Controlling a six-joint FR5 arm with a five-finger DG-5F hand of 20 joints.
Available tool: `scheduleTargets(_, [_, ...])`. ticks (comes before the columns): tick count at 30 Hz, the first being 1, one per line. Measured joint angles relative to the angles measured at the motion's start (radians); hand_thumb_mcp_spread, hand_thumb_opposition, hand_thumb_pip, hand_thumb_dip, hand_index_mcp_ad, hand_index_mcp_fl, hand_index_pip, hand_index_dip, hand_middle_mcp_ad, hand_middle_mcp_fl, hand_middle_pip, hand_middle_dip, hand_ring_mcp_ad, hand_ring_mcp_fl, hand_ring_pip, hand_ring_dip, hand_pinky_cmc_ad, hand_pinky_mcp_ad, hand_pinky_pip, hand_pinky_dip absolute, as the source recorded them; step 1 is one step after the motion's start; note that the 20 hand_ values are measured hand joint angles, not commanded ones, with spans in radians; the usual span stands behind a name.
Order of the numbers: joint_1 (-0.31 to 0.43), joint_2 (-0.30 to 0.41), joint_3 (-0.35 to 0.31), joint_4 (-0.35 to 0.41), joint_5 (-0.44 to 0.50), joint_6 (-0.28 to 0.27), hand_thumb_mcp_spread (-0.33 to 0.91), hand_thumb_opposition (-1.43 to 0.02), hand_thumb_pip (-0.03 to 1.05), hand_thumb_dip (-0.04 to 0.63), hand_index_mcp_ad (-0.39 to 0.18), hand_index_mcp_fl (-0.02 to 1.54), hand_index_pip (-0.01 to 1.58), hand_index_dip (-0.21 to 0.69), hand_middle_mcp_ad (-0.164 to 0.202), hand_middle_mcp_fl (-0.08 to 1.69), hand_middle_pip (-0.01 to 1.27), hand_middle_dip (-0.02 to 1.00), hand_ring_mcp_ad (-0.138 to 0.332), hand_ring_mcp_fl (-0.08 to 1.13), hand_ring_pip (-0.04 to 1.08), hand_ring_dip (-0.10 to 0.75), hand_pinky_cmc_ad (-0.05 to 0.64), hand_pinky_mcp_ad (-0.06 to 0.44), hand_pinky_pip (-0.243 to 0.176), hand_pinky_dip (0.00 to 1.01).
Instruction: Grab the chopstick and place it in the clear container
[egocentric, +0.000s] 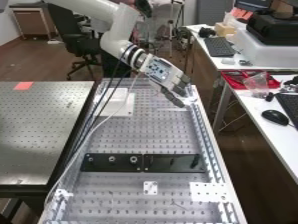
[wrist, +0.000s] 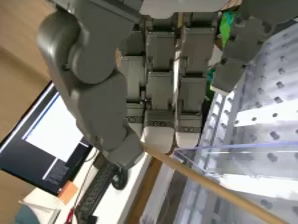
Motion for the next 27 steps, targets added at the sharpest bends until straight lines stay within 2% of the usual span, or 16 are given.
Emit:
scheduleTargets(24, [-0.003,-0.009,-0.004,0.025,-0.001,-0.077,0.62,-1.02,0.59,0.279,0.030,0.60,1.34,-0.042,0.042,0.94,0.83,0.68,0.038,0.93,0.16,0.559,0.412,0.293,0.129,0.35])
scheduleTargets(27, [-0.004,-0.006,-0.007,0.030,-0.001,-0.083,0.61,-1.03,0.59,0.279,0.030,0.60,1.34,-0.042,0.042,0.95,0.83,0.68,0.037,0.86,0.16,0.559,0.412,0.290,0.129,0.35])
